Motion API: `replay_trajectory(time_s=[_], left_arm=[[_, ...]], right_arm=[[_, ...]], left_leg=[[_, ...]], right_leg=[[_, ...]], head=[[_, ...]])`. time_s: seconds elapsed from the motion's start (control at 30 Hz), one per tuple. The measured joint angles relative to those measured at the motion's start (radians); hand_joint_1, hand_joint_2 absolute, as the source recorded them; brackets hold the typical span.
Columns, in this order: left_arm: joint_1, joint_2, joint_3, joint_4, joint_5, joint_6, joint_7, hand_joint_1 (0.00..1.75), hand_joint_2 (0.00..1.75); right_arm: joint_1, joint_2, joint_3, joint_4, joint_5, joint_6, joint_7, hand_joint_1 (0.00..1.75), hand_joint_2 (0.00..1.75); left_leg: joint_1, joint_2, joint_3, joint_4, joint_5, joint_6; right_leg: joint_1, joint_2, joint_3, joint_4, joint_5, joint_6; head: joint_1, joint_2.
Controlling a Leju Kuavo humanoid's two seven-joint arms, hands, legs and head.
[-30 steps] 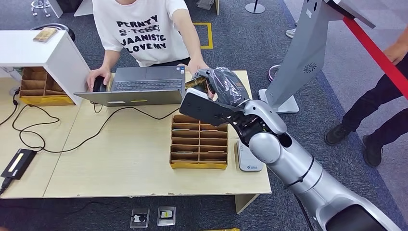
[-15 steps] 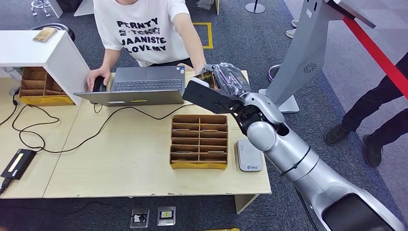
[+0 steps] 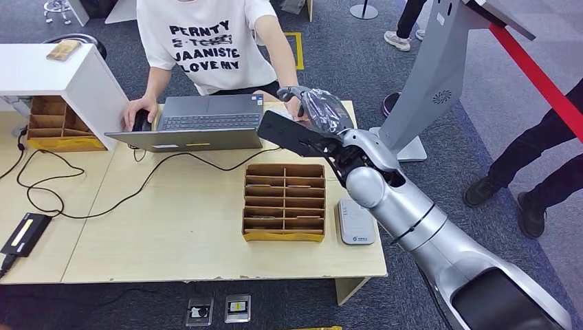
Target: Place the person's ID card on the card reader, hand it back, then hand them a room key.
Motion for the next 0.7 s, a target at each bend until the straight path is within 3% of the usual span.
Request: replay_trajectory(time_s=[0.3,0.7], left_arm=[[-0.001,0.003,0.000,-0.025,0.016,0.027,0.060,0.00,0.00],[-0.001,0.043,-0.019,-0.136,0.082,0.087,0.134,0.00,0.00]], right_arm=[[-0.002,0.026,0.021,0.030,-0.006,-0.030,-0.031,0.00,1.75],[-0.006,0.072,0.057,0.062,-0.039,-0.111,-0.094,0.00,1.75]], left_leg=[[0.000,0.000,0.000,0.000,0.000,0.000],[0.000,0.000,0.000,0.000,0.000,0.000]], right_leg=[[0.000,0.000,0.000,0.000,0.000,0.000],[0.000,0.000,0.000,0.000,0.000,0.000]], head=[[0.000,0.000],[0.000,0.000]])
